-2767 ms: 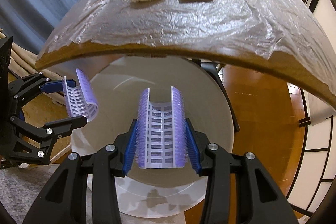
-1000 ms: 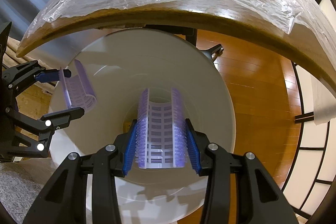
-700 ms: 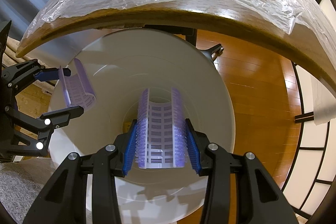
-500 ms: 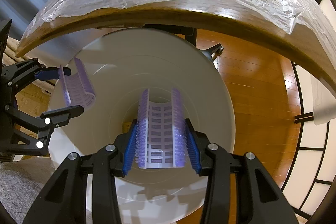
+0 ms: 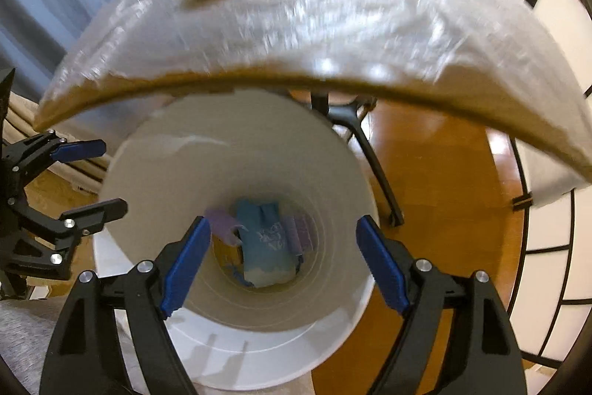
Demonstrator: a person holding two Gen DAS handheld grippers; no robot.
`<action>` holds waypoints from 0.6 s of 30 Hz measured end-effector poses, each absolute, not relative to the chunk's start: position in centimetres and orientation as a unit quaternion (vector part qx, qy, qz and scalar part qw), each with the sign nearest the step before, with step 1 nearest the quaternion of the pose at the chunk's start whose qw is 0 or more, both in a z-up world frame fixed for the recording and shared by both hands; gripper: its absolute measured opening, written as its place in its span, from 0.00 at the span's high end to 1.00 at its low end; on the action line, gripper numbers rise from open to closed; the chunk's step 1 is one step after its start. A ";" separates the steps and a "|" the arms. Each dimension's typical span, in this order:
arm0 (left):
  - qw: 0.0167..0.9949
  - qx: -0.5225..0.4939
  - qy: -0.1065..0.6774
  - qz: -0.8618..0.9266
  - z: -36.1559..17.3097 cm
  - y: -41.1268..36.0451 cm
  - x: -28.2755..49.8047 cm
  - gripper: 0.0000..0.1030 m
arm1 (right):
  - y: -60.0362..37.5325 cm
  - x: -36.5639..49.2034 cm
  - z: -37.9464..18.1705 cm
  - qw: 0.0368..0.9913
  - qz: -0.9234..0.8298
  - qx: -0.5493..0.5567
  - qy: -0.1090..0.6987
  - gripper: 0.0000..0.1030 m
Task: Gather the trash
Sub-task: 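Open both tools to drop the purple combs into the white bin, then move both tools back over the table toward the cloth bundle and boxes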
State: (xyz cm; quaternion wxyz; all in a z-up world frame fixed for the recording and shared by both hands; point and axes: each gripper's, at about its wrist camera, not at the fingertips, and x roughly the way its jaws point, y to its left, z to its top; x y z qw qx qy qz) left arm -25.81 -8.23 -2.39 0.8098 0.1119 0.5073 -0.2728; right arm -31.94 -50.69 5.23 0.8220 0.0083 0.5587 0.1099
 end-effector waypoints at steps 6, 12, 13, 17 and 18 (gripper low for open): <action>0.871 0.062 0.396 -0.285 5.1 -6.7 -25.9 0.02 | -50.8 -31.6 10.7 0.871 0.115 -0.018 0.478 0.09; 0.896 0.076 0.364 -0.243 6.2 -7.3 -21.6 0.02 | -51.3 -26.0 13.1 0.891 0.082 -0.040 0.445 0.08; 0.899 0.085 0.360 -0.236 6.0 -7.6 -21.0 0.02 | -51.4 -25.1 13.1 0.892 0.081 -0.039 0.444 0.08; 0.899 0.108 0.358 -0.229 4.4 -9.0 -18.7 0.02 | -52.1 -21.3 12.6 0.888 0.090 -0.017 0.451 0.08; 0.898 0.111 0.359 -0.229 4.0 -9.3 -18.4 0.02 | -52.2 -20.4 12.4 0.887 0.092 -0.015 0.453 0.08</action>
